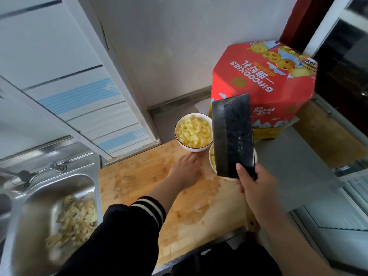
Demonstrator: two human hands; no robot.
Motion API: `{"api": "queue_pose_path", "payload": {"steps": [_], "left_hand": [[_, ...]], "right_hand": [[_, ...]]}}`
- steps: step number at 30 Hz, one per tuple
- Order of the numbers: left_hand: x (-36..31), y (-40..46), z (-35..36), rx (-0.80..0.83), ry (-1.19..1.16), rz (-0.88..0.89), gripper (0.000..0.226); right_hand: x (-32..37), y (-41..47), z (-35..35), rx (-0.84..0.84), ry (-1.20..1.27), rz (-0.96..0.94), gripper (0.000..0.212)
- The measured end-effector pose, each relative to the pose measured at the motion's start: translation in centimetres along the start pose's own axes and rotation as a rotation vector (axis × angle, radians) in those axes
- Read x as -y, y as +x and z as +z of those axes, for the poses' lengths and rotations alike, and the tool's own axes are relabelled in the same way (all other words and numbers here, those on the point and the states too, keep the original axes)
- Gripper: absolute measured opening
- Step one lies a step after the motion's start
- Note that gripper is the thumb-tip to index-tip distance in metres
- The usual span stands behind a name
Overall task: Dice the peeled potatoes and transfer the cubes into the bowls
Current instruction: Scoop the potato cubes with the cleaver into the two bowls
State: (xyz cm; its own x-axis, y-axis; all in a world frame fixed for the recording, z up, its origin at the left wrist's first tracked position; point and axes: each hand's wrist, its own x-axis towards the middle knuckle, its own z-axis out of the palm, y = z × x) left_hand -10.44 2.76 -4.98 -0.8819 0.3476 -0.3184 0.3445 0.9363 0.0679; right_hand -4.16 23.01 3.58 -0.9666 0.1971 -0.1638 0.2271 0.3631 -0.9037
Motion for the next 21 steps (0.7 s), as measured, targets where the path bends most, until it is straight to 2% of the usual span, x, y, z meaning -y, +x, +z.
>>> {"api": "queue_pose_path", "payload": {"steps": [4, 8, 10, 13, 15, 17, 19, 21], "left_hand": [[0.8, -1.7, 1.0, 0.022, -0.057, -0.041, 0.054], [1.5, -7.6, 3.4, 0.051, -0.097, -0.082, 0.054], [2.3, -11.6, 5.0, -0.072, -0.152, -0.072, 0.048], [3.6, -17.0, 7.6, -0.383, -0.296, -0.086, 0.04], [4.7, -18.9, 8.1, -0.452, -0.399, -0.225, 0.033], [6.9, -20.3, 8.6, -0.497, -0.454, -0.472, 0.038], [9.0, -20.7, 8.8, -0.417, -0.439, -0.683, 0.047], [10.4, -21.3, 9.2, -0.298, -0.414, -0.786, 0.052]], "right_hand": [[-0.5, -0.7, -0.1, 0.04, -0.029, -0.046, 0.035], [-1.0, -1.5, 0.8, 0.131, -0.044, -0.096, 0.053], [-1.1, -2.0, 1.9, 0.219, -0.099, -0.102, 0.045], [-1.4, -2.6, 4.2, 0.376, -0.177, -0.09, 0.016], [-1.8, -3.0, 5.6, 0.482, -0.199, -0.025, 0.016], [-2.3, -3.6, 7.4, 0.577, -0.214, 0.038, 0.018], [-2.9, -3.9, 8.4, 0.618, -0.23, 0.07, 0.019], [-3.5, -4.3, 9.2, 0.648, -0.25, 0.092, 0.021]]}}
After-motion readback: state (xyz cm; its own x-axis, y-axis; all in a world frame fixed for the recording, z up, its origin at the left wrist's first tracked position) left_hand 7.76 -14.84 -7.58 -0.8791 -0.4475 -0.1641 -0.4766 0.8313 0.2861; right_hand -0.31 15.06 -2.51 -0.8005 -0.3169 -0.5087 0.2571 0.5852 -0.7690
